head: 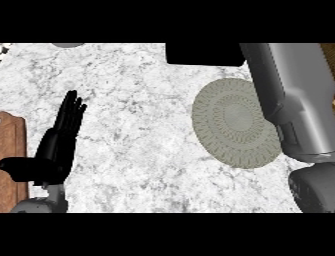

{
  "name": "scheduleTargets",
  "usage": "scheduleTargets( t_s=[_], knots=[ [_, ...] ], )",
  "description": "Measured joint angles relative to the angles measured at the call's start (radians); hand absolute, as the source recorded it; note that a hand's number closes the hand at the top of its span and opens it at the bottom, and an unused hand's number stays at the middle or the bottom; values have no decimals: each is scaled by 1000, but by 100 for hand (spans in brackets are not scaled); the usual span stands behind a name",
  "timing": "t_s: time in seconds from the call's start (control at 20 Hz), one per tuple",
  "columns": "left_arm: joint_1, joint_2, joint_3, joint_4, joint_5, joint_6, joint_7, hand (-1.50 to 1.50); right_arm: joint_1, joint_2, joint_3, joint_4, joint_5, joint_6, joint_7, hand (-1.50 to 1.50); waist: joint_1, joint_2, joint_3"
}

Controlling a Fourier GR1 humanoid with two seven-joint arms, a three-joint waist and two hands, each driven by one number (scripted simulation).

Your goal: Pick the squash from the placemat and place it in the basket

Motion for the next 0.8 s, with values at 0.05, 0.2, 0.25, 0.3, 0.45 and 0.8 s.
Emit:
scheduleTargets(
  t_s=[0.05,0.2,0.25,0.3,0.45,0.8],
  knots=[
    [0,2,9,6,7,-3,-4,0,-1,-8,-11,3,4,-4,-4,150,-2,0,0],
    [18,-5,8,16,3,-2,-27,0,25,-21,-39,-3,15,-19,-18,150,-13,-3,0],
    [22,-7,3,-1,-2,3,-16,0,31,-26,-46,-6,19,-20,-22,150,-15,-5,1],
    [26,-8,3,0,-5,6,-20,0,43,-27,-52,-11,21,-25,-27,150,-18,-6,1],
    [39,-8,7,-19,-1,7,-10,0,65,-32,-68,-29,29,-23,-35,150,-24,-9,1],
    [47,-4,17,-22,2,1,-2,0,160,-45,-107,-72,13,-18,-71,150,-36,-12,1]
  ],
)
